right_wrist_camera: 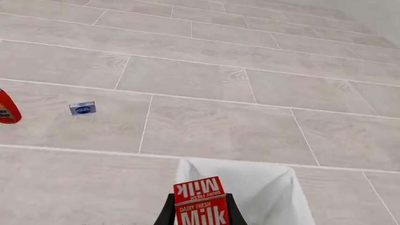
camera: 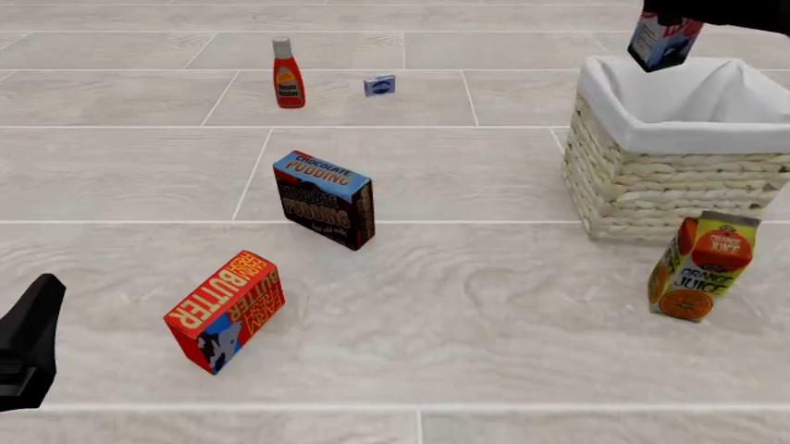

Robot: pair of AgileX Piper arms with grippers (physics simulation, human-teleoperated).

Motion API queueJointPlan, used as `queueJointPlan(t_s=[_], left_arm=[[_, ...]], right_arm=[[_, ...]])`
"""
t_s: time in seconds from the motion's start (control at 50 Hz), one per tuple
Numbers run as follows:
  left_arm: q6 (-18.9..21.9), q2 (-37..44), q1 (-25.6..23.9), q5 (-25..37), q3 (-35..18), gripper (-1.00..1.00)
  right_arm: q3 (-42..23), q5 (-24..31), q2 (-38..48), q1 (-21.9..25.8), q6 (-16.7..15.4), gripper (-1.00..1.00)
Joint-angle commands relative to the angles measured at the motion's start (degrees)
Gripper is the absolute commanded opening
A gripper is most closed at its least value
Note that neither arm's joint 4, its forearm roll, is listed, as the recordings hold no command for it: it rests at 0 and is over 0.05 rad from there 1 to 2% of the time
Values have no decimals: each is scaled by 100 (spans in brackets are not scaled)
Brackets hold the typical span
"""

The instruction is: Pick the milk and place it in the basket.

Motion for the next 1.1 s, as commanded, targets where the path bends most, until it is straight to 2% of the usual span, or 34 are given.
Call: queueJointPlan(t_s=[0.02, 0.62, 1.1], left_arm=[[-1, 1, 0, 0, 0, 100], [0, 0, 1, 0, 0, 100], [1, 0, -1, 0, 0, 100]], right_arm=[[-114, 52, 45, -314, 99, -100], [-602, 277, 809, -776, -34, -100], [-808, 348, 1265, -692, 219, -100]])
